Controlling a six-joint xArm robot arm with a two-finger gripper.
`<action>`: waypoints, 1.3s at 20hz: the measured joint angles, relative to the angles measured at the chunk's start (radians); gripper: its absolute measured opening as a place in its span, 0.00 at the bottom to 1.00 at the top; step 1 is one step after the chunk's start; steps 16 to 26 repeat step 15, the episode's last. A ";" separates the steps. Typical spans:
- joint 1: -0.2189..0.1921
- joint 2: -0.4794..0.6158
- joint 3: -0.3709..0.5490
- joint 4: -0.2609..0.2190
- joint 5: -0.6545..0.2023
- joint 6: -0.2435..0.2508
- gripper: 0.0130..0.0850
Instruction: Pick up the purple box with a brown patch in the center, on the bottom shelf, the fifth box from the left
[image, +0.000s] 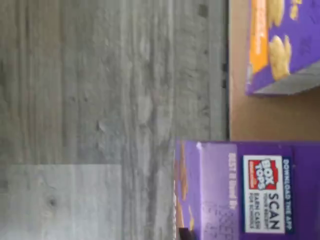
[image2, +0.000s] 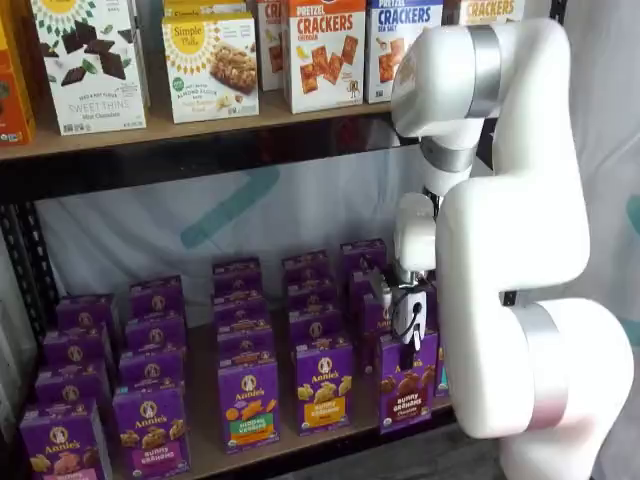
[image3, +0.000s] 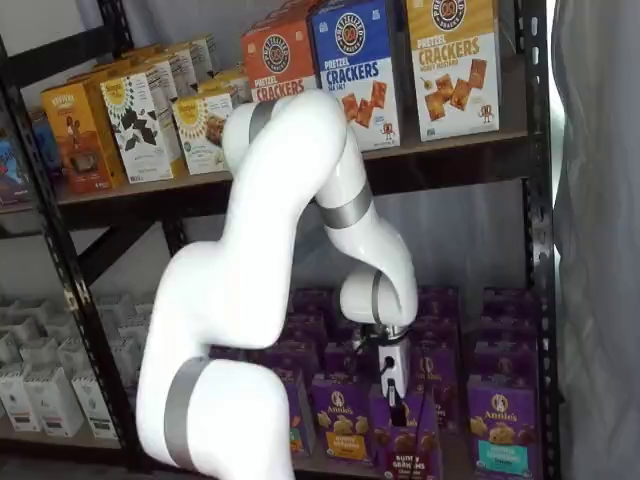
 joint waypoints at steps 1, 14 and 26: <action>0.004 -0.025 0.031 0.003 -0.005 0.000 0.28; 0.033 -0.314 0.330 -0.003 -0.021 0.036 0.28; 0.033 -0.325 0.339 -0.002 -0.016 0.035 0.28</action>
